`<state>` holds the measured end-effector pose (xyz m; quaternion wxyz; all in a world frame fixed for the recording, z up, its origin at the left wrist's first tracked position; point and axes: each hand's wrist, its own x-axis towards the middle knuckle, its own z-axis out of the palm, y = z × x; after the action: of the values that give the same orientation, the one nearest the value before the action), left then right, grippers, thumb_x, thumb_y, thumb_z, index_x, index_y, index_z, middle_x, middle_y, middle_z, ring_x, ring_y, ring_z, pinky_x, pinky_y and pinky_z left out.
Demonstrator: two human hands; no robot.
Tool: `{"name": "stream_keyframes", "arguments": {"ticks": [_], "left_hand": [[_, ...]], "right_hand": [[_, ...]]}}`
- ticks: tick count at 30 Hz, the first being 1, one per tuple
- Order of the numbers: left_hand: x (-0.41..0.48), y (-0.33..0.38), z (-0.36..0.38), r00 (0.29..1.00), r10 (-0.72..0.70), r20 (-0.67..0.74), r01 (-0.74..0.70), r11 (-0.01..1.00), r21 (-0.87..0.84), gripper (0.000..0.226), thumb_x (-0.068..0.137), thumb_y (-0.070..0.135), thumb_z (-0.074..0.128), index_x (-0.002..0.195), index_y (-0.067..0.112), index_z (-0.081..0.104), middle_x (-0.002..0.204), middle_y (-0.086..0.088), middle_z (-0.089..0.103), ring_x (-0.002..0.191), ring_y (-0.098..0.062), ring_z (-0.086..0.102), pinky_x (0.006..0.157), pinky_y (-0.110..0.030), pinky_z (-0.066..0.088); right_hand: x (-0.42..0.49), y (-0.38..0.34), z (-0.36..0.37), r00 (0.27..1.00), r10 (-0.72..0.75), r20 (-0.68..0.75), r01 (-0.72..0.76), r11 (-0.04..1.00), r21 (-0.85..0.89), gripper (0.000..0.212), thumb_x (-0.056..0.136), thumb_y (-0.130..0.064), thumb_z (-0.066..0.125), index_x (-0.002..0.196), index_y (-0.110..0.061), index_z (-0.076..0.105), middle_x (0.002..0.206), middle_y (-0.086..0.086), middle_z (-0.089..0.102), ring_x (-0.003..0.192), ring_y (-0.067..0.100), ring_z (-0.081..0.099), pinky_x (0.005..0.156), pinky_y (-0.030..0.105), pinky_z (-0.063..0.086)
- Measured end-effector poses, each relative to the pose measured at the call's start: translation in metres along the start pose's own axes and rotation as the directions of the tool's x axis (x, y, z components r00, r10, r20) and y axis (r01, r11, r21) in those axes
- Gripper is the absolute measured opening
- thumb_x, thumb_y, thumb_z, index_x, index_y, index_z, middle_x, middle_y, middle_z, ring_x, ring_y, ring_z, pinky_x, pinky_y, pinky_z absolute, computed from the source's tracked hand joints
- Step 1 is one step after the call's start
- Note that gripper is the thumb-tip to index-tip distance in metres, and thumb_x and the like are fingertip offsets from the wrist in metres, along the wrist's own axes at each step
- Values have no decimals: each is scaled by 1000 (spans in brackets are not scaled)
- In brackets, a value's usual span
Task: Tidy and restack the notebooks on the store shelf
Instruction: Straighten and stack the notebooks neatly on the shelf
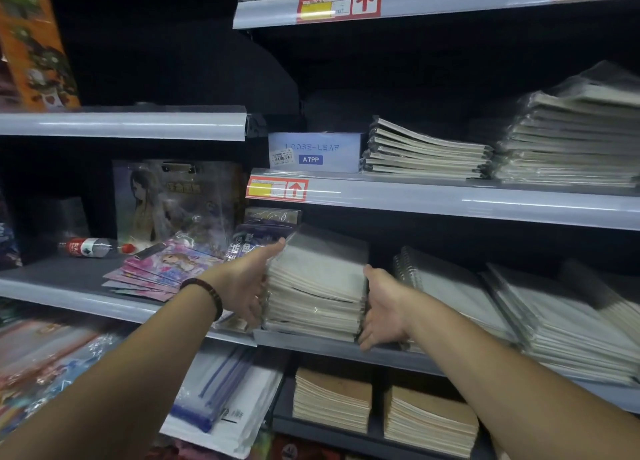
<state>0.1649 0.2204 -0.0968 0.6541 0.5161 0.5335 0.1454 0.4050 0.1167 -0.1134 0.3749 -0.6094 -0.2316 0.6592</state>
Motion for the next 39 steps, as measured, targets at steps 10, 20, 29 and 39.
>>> {"name": "stream_keyframes", "arguments": {"ticks": [10, 20, 29, 39], "left_hand": [[16, -9, 14, 998, 21, -51, -21, 1000, 3, 125, 80, 94, 43, 168, 20, -6, 176, -19, -1, 157, -53, 12, 125, -66, 21], [8, -5, 11, 969, 129, -212, -81, 973, 218, 103, 85, 82, 59, 159, 16, 34, 155, -24, 46, 130, -53, 56, 110, -60, 49], [-24, 23, 24, 880, 468, -84, -91, 340, 936, 73, 90, 68, 67, 137, 15, 55, 120, -3, 66, 84, -20, 58, 63, -28, 45], [-26, 18, 28, 809, 572, -131, 39, 170, 985, 65, 91, 70, 63, 113, 8, 62, 108, -10, 67, 97, -27, 62, 80, -36, 50]], "right_hand": [[21, -6, 8, 997, 3, -75, -6, 999, -43, 113, 83, -86, 43, 168, -20, 10, 175, 19, 9, 159, 46, 16, 122, 68, 19], [14, -6, -3, 999, 15, 30, -12, 996, -83, 106, 93, -79, 45, 168, -16, 4, 174, 24, 6, 159, 48, 15, 128, 61, 19], [-16, -16, 0, 919, -387, -79, 149, 526, -837, 35, 90, -22, 83, 110, -3, 62, 111, 18, 74, 103, 32, 78, 85, 45, 66], [-16, -14, -1, 879, -464, -107, 193, 552, -811, 35, 92, -29, 82, 103, -7, 58, 83, 7, 71, 76, 26, 82, 72, 34, 64]]}}
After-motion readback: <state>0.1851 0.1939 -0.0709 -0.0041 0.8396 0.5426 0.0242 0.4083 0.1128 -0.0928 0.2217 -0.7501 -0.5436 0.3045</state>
